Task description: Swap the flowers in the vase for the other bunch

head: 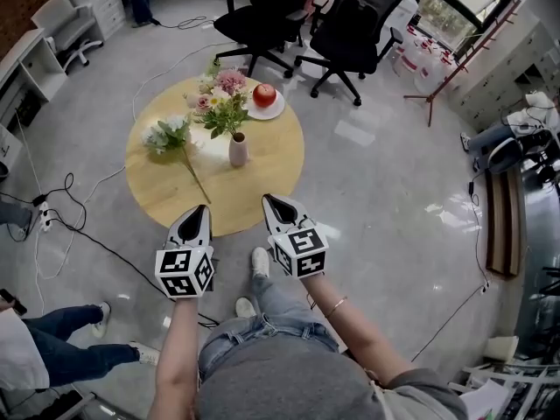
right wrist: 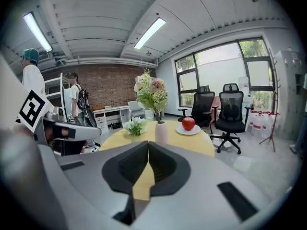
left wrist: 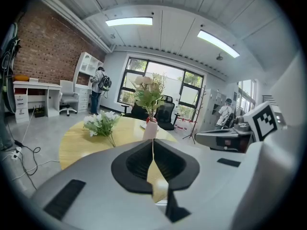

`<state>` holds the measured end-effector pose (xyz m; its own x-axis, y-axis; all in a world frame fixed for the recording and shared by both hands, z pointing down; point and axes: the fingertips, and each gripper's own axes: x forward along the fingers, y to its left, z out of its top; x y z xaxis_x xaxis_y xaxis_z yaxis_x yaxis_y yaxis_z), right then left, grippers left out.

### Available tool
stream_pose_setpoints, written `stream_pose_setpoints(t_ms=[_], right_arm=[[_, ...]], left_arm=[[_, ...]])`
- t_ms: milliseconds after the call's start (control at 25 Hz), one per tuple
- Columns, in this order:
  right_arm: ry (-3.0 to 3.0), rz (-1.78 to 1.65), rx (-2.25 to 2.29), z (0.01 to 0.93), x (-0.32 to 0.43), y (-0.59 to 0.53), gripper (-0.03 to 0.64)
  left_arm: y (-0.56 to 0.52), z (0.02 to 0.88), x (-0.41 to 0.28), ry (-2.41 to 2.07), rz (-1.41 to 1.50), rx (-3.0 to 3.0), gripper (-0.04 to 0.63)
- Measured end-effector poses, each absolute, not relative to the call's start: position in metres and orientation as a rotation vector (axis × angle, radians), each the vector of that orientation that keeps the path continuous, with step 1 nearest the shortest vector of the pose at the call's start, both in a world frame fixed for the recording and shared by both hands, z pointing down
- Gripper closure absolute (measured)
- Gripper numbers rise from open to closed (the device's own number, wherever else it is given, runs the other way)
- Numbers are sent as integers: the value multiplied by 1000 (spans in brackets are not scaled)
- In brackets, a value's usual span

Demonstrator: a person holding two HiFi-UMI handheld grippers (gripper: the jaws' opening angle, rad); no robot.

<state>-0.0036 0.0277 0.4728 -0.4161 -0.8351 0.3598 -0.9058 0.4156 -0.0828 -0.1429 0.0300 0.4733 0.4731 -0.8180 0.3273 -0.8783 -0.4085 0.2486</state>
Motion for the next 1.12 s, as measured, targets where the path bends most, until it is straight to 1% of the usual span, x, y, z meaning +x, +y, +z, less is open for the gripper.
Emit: stream_pose_setpoints(t_ms=[640, 1120], right_arm=[[-2442, 380, 1378, 475, 6, -64, 606], [-2513, 348, 1251, 476, 4, -102, 603]], left_arm=[[-62, 474, -118, -1481, 256, 2277, 575], [-99, 478, -101, -1484, 281, 2258, 574]])
